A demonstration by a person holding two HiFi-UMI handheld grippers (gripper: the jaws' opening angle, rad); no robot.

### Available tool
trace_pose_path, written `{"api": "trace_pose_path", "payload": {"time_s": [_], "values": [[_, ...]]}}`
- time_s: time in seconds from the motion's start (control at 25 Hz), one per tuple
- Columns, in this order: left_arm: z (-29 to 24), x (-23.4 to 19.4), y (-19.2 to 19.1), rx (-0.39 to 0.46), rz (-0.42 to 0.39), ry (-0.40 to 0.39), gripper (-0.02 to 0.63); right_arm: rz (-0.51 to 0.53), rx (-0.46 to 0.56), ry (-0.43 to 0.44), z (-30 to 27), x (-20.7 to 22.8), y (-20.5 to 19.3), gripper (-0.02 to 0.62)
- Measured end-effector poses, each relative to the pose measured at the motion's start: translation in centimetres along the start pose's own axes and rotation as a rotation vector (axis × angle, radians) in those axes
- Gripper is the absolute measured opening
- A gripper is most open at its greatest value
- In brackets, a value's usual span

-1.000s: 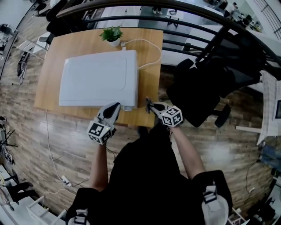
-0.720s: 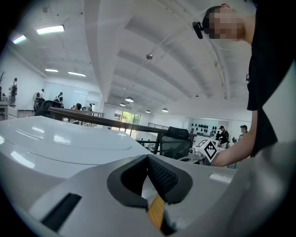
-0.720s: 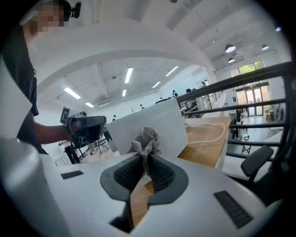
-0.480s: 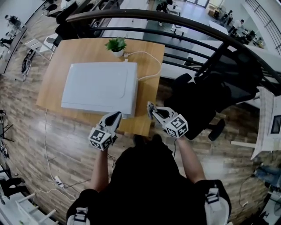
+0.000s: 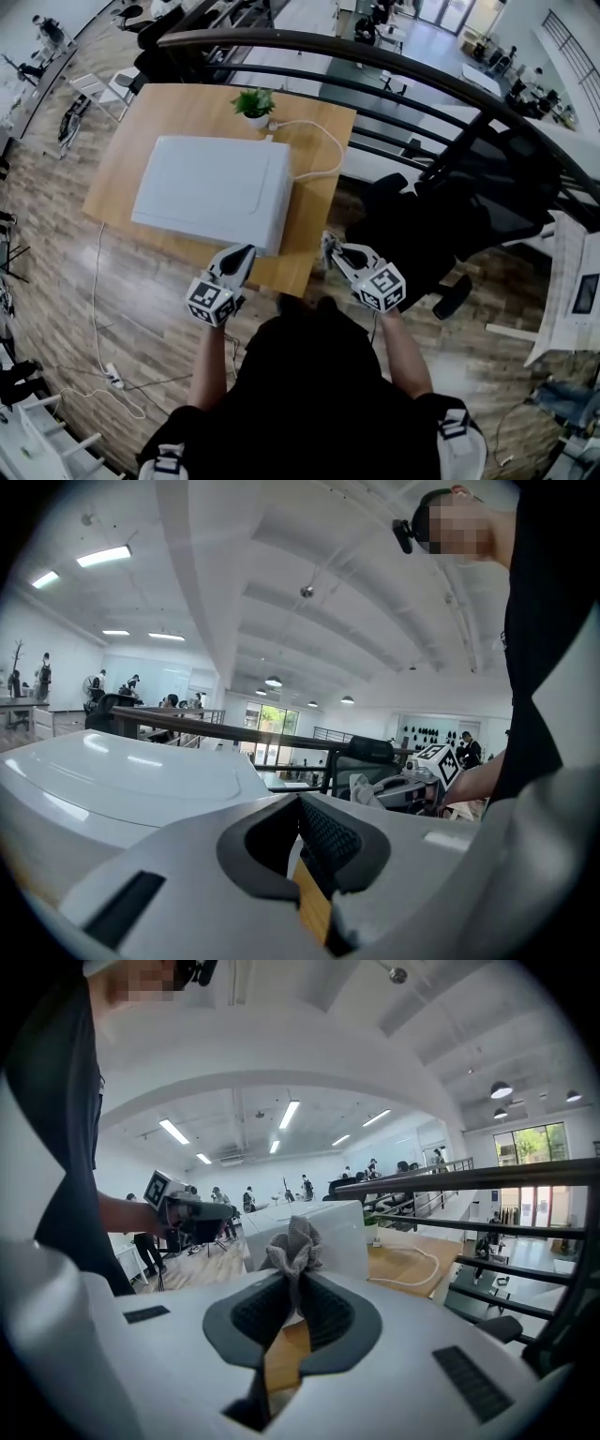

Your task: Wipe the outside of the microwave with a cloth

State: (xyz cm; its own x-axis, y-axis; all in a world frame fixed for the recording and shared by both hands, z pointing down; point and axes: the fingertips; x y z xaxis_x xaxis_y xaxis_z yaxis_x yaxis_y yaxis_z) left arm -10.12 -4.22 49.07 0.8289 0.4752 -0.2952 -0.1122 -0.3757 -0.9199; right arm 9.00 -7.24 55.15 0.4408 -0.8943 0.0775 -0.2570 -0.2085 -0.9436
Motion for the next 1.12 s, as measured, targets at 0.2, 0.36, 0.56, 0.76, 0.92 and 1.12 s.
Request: {"api": "trace_pose_path", "payload": {"time_s": [0.2,0.36,0.56,0.76,0.92,1.12], "values": [[-0.4,1.7,0.3,0.014,-0.003,0.022,0.002,0.057,0.004,0.027,0.6,0.8,0.7,0.024],[-0.3,2.6,-0.3,0.013,-0.002,0.047,0.002,0.074,0.017,0.050,0.8,1.0,1.1,0.023],[-0.2,4.2,-1.5,0.012,0.014,0.074,0.002,0.094,0.040,0.079,1.2,0.8,0.7,0.023],[0.0,6.0,-2.2,-0.001,0.009,0.085,0.002,0.067,0.059,0.102,2.1,0.3,1.1,0.023],[0.1,7.2,-2.5,-0.013,-0.004,0.093,0.002,0.076,0.055,0.122,2.4,0.0,0.9,0.023],[0.3,8.1,-3.3,-0.022,-0.006,0.107,0.002,0.077,0.053,0.144,2.2,-0.3,0.2,0.023]]}}
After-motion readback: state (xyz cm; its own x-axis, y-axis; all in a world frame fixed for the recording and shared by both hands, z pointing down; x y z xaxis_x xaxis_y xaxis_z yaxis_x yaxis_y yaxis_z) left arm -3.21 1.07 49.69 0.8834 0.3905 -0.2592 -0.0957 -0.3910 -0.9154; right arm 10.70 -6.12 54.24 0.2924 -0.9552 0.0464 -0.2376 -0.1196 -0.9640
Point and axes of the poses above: the fingertips, and each gripper's own axes: z backward along the fingers, x to its right, y out of its top, and after that the axes turned 7 degrees about z, right-handed
